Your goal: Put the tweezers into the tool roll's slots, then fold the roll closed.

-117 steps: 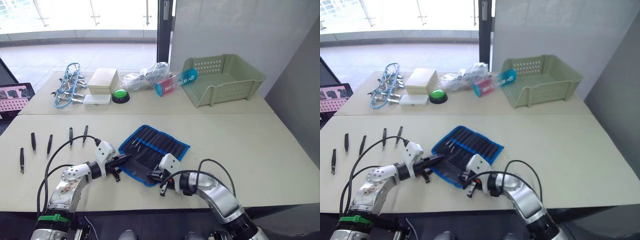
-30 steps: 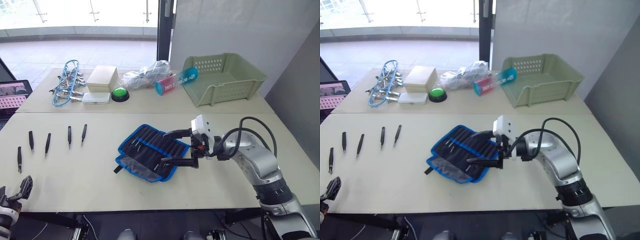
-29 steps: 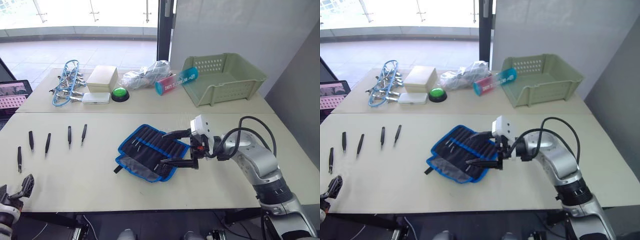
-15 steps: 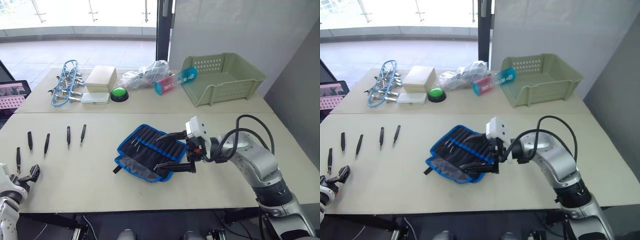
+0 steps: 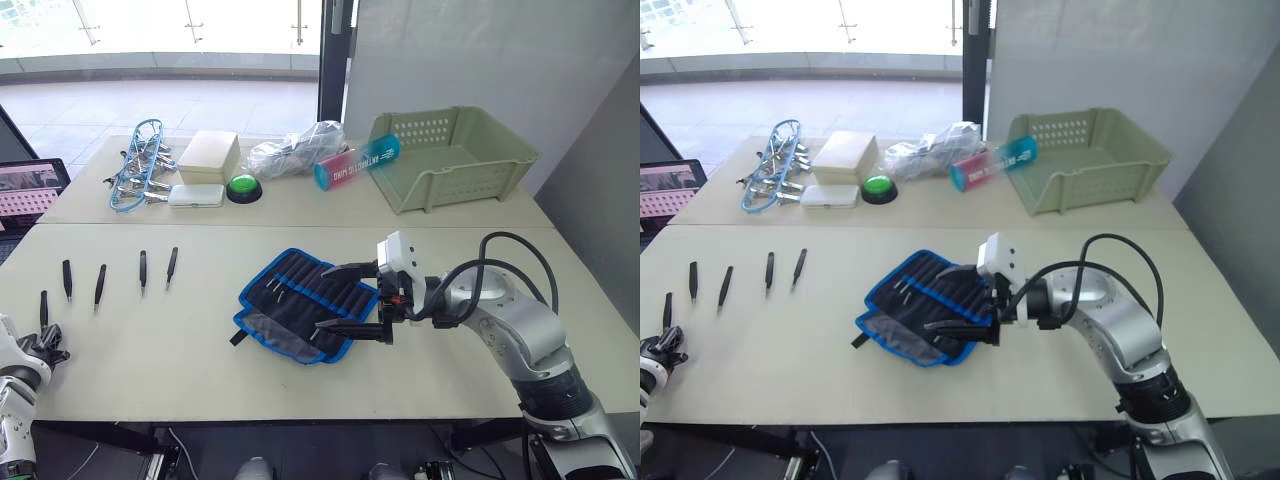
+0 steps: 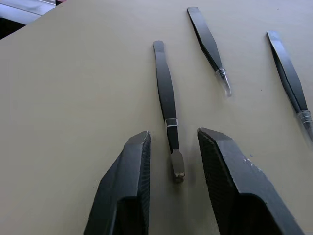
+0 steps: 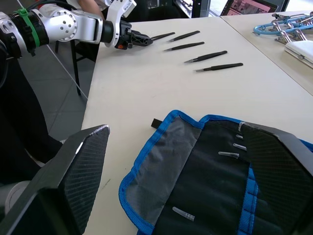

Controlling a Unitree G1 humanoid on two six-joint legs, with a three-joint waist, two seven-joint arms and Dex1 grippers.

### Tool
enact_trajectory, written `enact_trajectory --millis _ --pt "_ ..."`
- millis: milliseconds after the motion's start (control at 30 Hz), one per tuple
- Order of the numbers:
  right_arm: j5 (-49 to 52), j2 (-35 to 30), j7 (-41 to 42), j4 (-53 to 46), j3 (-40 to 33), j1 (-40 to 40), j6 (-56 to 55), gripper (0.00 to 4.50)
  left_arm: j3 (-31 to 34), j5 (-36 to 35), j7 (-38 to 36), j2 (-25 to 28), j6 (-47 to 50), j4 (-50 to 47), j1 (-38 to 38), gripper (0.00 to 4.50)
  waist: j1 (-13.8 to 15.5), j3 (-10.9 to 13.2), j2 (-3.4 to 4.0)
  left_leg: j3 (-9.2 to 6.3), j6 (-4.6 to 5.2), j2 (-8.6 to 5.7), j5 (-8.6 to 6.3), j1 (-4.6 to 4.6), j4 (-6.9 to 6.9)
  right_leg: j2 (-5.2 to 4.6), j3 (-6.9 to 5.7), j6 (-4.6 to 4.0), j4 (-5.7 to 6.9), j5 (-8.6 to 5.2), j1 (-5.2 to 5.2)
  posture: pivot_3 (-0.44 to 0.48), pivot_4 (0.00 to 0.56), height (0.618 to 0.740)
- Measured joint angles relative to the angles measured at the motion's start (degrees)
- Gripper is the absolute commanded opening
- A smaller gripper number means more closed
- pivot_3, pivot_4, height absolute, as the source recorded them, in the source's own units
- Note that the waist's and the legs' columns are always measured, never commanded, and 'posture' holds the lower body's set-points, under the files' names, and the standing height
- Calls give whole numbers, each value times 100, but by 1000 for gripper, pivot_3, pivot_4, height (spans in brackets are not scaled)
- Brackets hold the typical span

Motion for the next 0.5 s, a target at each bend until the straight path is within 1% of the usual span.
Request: enact_trajectory --millis 67,367,467,500 --pt "1 0 -5 -15 -4 2 13 4500 -8 9 2 25 21 37 -12 20 1 0 0 0 0 0 0 0 0 0 0 0 0 0 0 0 150 716" --pt "7 2 -64 -15 -28 30 28 4500 -11 75 -67 103 2 82 -34 20 3 0 0 0 0 0 0 0 0 0 0 0 1 0 0 0 150 716" --pt "1 13 -175 -8 -29 168 29 4500 28 48 -113 92 3 -90 124 20 -9 -1 -6 -1 0 0 0 -2 -1 0 0 0 0 0 -1 0 150 716" --pt "-7 29 -225 11 -30 215 25 3980 67 24 -117 69 7 -221 227 0 -18 0 -10 -1 0 0 0 -4 -1 0 0 0 0 0 -3 0 150 716"
